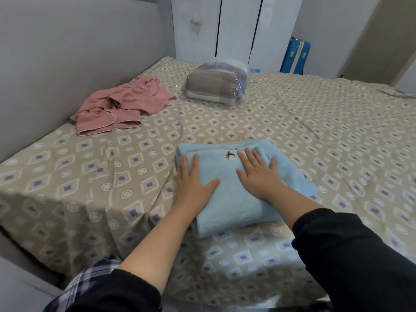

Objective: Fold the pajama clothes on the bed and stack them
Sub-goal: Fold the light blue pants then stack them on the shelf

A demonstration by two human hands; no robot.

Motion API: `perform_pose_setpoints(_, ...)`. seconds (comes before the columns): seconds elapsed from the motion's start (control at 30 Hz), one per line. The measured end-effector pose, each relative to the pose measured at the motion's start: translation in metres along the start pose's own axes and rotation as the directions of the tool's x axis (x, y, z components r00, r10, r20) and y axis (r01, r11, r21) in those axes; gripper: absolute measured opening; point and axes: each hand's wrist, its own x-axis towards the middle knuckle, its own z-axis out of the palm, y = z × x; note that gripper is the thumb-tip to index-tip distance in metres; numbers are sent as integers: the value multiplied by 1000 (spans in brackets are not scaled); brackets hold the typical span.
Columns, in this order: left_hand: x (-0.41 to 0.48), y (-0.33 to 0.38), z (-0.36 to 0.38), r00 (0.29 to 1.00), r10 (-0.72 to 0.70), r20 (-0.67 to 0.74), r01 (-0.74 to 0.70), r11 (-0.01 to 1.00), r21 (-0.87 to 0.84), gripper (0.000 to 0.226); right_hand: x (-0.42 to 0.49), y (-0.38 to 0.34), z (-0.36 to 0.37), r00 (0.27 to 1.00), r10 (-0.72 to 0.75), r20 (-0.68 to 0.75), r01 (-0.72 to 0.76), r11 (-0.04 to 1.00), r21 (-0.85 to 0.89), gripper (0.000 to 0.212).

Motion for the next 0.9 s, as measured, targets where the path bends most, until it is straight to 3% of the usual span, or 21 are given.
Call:
perform_pose_setpoints(0.1, -11, 1, -9, 985, -172, -18, 154, 917, -367, 111, 4, -8, -4, 999, 30, 15, -29, 998, -56, 59)
perform_pose_setpoints(0.2, -21, 2, -16, 939, -343, 6, 315, 857, -406, 107, -2, -14, -4, 999, 44, -29, -46, 995, -90, 59)
perform_pose_setpoints(0.3, -28, 10, -21, 883, -456, 112, 449, 751, -484, 79, -17, -19, -4, 993, 27, -116, -40, 992, -118, 58)
perform_pose_setpoints(0.43, -33, 28, -35, 790, -460, 405, 601, 451, -660, 40, -26, -20, -21, 996, -3, -85, -8, 991, -134, 58)
perform_pose_setpoints(0.5, -33, 43, -44, 792, -423, 440, 603, 427, -674, 29, -28, -24, -39, 998, -35, -45, 31, 996, -88, 60)
perform_pose_setpoints(0.6, -25, 70, -61, 901, -356, 247, 432, 677, -596, 28, -35, -30, -72, 991, -97, -98, 101, 994, 42, 71)
perform_pose_setpoints(0.67, -19, 96, -84, 958, -261, 118, 287, 863, -416, 29, -41, -29, -100, 970, -145, -194, 163, 983, 79, 80)
perform_pose_setpoints(0.73, -13, 124, -113, 993, -92, 72, 104, 975, -194, 29, -50, -27, -135, 931, -190, -310, 232, 967, 105, 92)
perform_pose_setpoints(0.8, -11, 153, -143, 992, 87, 92, -90, 996, 28, 35, -63, -27, -171, 879, -214, -427, 298, 944, 141, 106)
perform_pose_setpoints(0.9, -20, 190, -177, 944, 289, 161, -326, 893, 310, 34, -83, -31, -212, 819, -260, -513, 361, 926, 107, 120)
